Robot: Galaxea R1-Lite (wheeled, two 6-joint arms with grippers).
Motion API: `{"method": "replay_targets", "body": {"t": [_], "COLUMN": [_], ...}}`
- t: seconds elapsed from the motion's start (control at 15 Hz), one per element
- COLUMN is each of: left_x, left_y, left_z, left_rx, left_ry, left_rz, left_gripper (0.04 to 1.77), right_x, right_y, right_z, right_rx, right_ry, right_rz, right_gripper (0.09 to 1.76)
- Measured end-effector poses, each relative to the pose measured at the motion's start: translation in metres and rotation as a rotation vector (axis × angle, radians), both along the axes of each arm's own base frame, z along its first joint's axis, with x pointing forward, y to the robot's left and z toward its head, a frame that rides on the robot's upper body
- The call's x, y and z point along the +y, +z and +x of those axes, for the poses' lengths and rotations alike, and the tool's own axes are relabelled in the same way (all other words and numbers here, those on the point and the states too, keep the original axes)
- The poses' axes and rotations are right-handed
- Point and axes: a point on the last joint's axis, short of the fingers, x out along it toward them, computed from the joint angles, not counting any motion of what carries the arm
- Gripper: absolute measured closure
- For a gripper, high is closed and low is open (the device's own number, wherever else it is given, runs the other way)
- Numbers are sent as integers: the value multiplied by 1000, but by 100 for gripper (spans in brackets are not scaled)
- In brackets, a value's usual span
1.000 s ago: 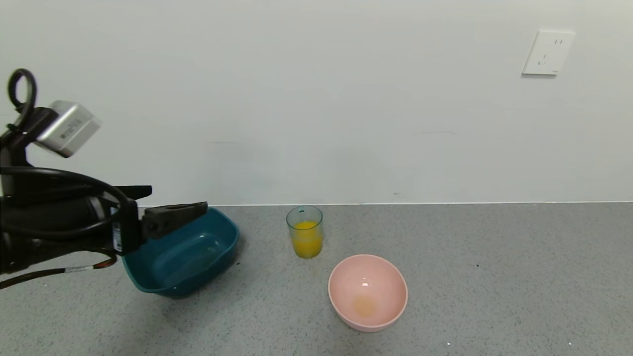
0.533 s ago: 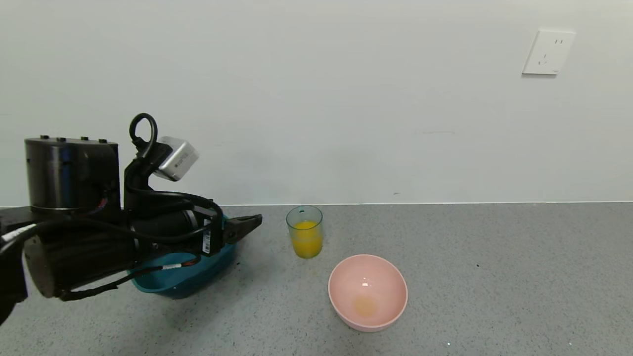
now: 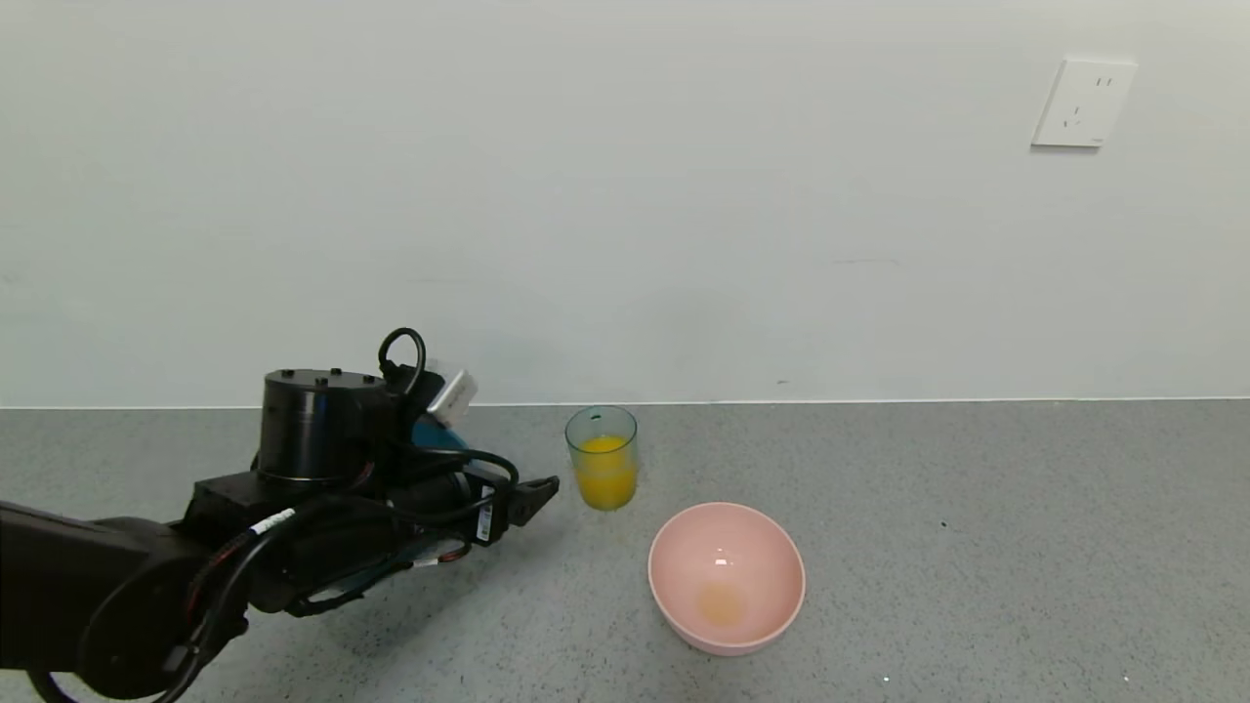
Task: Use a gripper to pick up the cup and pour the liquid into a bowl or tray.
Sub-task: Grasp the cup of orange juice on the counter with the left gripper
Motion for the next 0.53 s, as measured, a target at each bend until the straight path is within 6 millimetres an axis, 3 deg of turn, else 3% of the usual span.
{"method": "replay_targets", "body": {"t": [0.27, 0.53], "left_x": [-11, -23], "left_y": [-27, -48], "left_z": [7, 23], "left_rx": [76, 25], "left_ry": [-25, -29], "left_rz": [30, 14], "left_gripper": [9, 9], "right_x": [0, 0], "right_y": [0, 0], "right_z": [0, 0], "right_rx": [0, 0], "right_ry": [0, 0], "right_rz": [0, 0], "right_gripper": [14, 14]}}
